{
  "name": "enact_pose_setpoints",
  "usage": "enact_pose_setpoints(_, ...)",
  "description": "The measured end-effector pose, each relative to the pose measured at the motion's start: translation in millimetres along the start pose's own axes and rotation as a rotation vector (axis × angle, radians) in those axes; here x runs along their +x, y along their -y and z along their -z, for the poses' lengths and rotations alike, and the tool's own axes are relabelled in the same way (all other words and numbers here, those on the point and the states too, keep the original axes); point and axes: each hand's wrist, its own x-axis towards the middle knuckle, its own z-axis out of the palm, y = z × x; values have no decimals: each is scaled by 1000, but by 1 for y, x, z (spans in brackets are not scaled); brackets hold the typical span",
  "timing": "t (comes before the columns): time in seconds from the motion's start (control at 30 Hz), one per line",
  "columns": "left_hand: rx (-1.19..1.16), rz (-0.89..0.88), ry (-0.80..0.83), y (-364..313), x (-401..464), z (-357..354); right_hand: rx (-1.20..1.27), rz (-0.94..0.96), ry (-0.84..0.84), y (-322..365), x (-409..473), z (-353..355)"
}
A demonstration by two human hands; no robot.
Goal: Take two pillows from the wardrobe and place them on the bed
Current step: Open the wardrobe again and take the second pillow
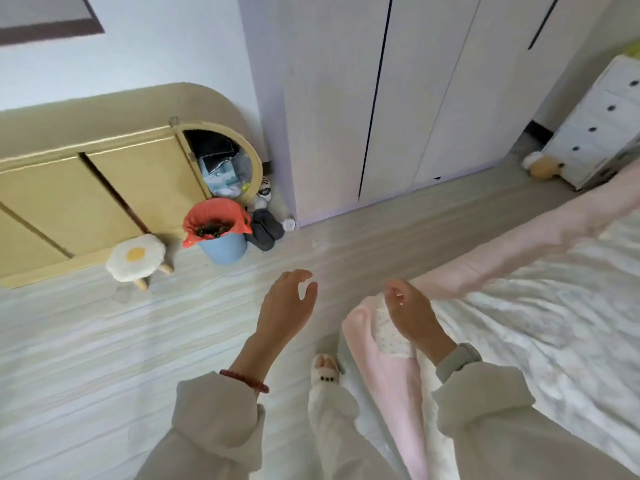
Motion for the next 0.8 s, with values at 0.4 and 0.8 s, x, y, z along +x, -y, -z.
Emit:
enact_pose_setpoints(0.4, 120, -155, 137, -78, 375, 2, 79, -133, -95, 66, 347, 29)
enact_pose_setpoints(0.8, 82, -486, 401, -239, 675, -143, 209, -380, -432, 39, 605, 159)
